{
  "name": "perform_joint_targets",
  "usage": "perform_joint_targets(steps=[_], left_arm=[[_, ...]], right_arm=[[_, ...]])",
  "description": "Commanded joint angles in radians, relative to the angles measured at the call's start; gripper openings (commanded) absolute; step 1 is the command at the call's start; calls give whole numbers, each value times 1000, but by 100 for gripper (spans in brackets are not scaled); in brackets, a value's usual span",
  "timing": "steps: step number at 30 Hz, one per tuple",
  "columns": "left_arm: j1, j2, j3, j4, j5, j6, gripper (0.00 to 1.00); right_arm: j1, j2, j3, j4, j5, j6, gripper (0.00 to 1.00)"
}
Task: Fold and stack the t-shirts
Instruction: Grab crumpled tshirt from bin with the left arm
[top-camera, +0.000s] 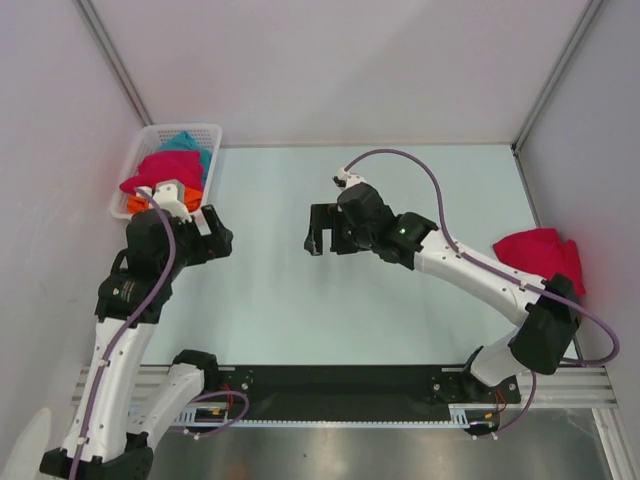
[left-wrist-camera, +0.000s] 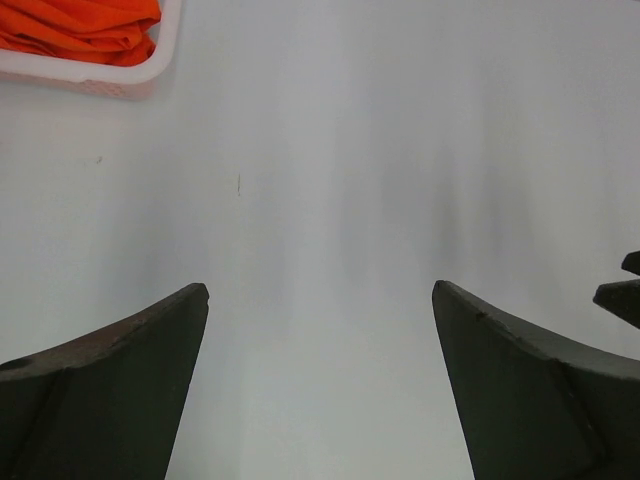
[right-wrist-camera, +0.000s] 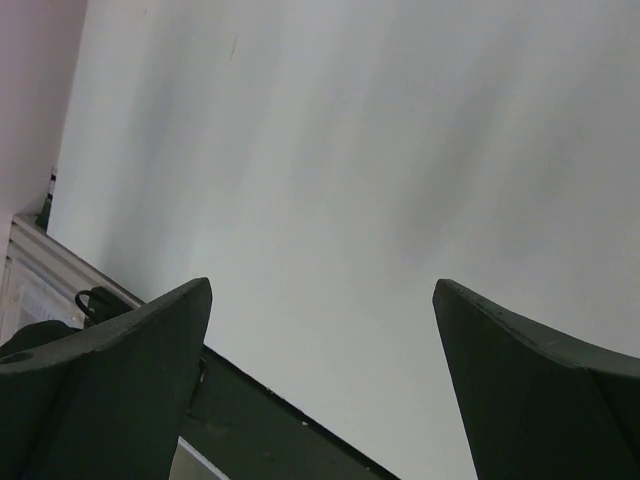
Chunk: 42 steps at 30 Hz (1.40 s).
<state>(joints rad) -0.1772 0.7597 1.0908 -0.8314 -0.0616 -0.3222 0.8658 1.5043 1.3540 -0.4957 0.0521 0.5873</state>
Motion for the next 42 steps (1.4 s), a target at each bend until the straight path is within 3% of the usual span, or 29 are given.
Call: perform_joint_targets(steps=[1,5,7,12,15,23,27,33,36,40,42], left_arm=[[1,72,4,51,-7,31,100],[4,208,46,133,10,95,100],[15,356,143,127,-20,127,100],[22,691,394,54,-291,167,100],[27,860,529,26,-374,187,100],[76,1079,685,72,-300,103,100],[174,1274,820,9,-219,20,99],[228,1348,833,28,-205,-15,99],[263,1383,828,26,-124,-58,98],[297,1423,790,38,9,-90,80],[297,1412,733,89,93,-92,43]], right_arm=[[44,-19,22,-86,126,-21,100],[104,-96,-55,-67,158,0,100],[160,-153,-99,-58,172,23,100],[324,-236,-122,-156,287,68,100],[444,-266,-127,-253,415,127,100],[590,-283,-112,-452,500,276,100],[679,-292,-24,-576,587,339,100],[716,-335,8,-707,635,417,100],[717,-349,10,-716,637,427,100],[719,-363,19,-721,646,427,100],[719,-363,17,-724,654,427,100]])
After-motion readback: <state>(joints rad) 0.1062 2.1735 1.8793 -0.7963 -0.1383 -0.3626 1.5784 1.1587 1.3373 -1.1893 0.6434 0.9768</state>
